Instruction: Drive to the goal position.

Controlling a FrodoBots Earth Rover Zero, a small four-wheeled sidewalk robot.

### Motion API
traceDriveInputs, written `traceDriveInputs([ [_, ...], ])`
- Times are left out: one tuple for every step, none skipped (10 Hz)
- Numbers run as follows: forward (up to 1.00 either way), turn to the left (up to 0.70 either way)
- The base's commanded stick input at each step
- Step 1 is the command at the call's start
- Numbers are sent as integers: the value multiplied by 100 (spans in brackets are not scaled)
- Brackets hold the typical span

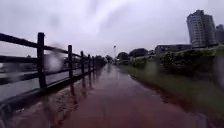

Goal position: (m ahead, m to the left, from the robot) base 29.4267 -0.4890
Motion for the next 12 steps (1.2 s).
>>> traceDriveInputs([
  [100,1],
  [100,1],
  [100,1],
  [100,1],
  [100,1],
  [100,1],
  [100,1],
  [100,1],
  [100,1],
  [100,1],
  [100,1],
  [100,1],
])
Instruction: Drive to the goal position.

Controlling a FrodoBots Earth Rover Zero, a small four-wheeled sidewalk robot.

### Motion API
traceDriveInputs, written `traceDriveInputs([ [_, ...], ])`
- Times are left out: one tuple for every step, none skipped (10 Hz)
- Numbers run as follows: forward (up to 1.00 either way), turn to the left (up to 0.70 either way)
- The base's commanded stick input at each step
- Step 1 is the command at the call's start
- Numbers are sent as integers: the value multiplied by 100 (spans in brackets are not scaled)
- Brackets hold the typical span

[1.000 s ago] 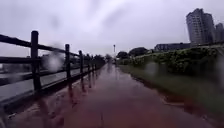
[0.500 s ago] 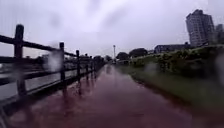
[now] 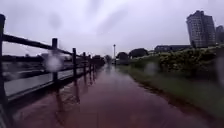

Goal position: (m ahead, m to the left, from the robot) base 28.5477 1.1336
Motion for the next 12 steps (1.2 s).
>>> traceDriveInputs([
  [100,1],
  [100,1],
  [100,1],
  [100,1],
  [100,1],
  [100,3],
  [100,6],
  [100,5],
  [100,4],
  [100,2],
  [100,1],
  [100,1],
])
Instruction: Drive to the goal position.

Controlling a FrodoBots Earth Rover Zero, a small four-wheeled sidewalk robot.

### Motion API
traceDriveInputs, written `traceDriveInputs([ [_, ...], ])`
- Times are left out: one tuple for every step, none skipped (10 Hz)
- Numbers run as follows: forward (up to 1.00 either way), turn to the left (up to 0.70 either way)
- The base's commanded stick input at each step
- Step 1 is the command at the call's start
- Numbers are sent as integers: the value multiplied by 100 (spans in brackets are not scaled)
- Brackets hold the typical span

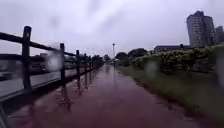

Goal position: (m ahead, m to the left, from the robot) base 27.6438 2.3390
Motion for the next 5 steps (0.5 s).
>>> traceDriveInputs([
  [100,1],
  [100,1],
  [100,1],
  [100,1],
  [100,1],
])
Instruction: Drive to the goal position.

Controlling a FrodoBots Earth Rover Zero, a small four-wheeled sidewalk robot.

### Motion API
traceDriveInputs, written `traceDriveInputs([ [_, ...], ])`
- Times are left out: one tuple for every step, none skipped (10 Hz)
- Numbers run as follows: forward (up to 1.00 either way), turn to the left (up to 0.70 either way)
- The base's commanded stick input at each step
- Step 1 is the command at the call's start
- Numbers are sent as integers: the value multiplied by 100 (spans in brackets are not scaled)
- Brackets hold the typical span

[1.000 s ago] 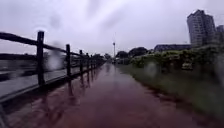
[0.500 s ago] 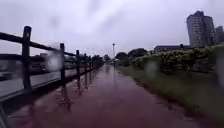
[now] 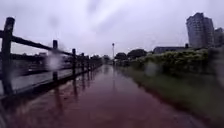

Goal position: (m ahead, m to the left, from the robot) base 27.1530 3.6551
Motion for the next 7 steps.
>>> traceDriveInputs([
  [100,1],
  [100,1],
  [100,1],
  [100,1],
  [100,1],
  [100,1],
  [100,1],
])
